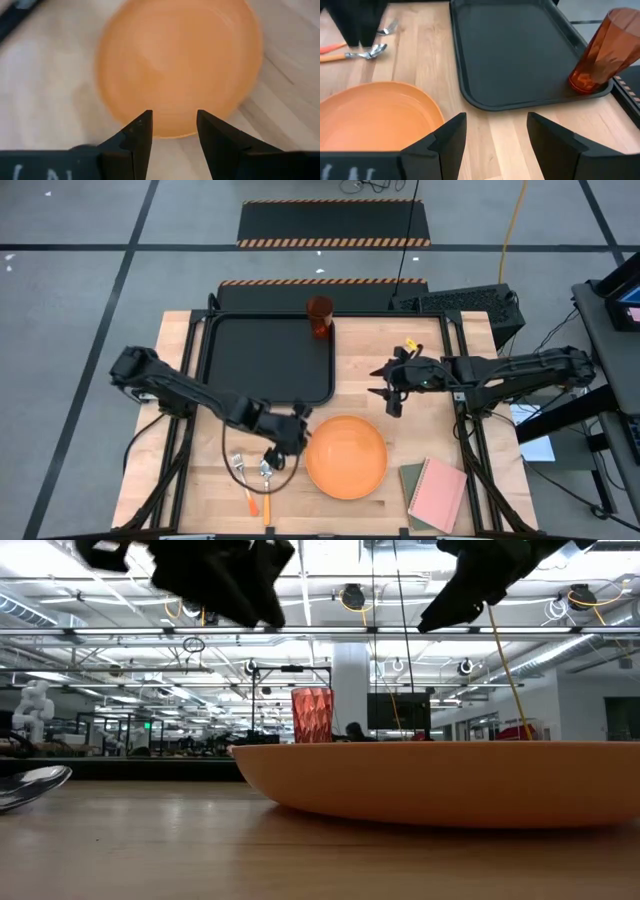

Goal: Pick and place plate/cup/fork/spoon on tray
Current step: Put the orange plate on the black serving tray to the bottom left of the orange cup

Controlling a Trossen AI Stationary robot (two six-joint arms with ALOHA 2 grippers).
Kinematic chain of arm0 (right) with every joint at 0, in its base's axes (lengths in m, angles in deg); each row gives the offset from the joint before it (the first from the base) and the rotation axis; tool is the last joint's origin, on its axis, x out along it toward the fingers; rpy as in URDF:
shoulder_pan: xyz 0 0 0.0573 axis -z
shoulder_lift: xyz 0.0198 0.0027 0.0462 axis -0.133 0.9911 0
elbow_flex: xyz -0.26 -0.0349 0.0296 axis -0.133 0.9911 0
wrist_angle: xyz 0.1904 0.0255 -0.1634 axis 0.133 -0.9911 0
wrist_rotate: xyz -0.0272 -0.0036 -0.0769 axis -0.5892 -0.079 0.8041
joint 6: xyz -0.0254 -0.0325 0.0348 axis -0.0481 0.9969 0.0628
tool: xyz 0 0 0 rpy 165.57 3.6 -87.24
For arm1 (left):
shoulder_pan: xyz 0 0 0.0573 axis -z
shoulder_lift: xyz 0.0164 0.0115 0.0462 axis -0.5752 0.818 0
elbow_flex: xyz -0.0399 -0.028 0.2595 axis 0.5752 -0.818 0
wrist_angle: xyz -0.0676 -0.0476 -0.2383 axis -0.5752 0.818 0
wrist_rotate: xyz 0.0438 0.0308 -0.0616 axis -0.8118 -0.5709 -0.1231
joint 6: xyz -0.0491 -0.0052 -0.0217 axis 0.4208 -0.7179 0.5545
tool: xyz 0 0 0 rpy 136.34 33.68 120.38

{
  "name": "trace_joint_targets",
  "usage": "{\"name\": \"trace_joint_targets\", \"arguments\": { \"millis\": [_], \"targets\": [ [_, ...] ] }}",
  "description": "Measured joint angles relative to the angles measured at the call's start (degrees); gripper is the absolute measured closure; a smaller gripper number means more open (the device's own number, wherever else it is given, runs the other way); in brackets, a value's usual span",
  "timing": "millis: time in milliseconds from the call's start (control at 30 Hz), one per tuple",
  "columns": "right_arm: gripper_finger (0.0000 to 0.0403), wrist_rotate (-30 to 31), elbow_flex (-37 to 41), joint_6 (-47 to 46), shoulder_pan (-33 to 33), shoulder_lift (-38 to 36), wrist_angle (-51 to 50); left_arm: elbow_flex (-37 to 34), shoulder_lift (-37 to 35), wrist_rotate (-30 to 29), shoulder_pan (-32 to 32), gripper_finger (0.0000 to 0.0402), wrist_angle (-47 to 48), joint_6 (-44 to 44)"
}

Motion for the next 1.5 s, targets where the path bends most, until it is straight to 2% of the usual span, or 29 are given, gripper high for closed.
{"name": "trace_joint_targets", "arguments": {
  "millis": [233,400,533,933,1233,1333,1500],
  "targets": [
    [0.02,1.4,0.0,1.9,0.0,-0.1,0.1,0.0,6.2,0.2,4.0,0.0243,-0.7,-1.8],
    [0.02,1.4,0.0,3.2,0.0,-0.1,1.2,0.1,9.0,0.0,5.1,0.0243,-4.8,-1.9],
    [0.02,1.4,0.0,4.8,0.0,-0.1,2.8,0.1,11.0,-0.1,5.4,0.0243,-4.4,-2.1],
    [0.02,1.3,0.0,9.6,0.0,0.0,6.6,-0.7,13.3,-0.5,5.5,0.0243,-5.6,-5.0],
    [0.02,1.3,0.0,9.2,0.0,0.0,6.6,-5.1,13.3,-0.9,5.7,0.0244,-13.5,-11.2],
    [0.02,1.3,0.0,9.2,0.0,0.0,6.6,-6.0,13.3,-0.9,5.6,0.0257,-15.5,-13.8],
    [0.02,1.3,0.0,9.2,0.0,0.0,6.6,-7.1,13.3,-0.9,4.5,0.0314,-15.6,-15.4]
  ]
}}
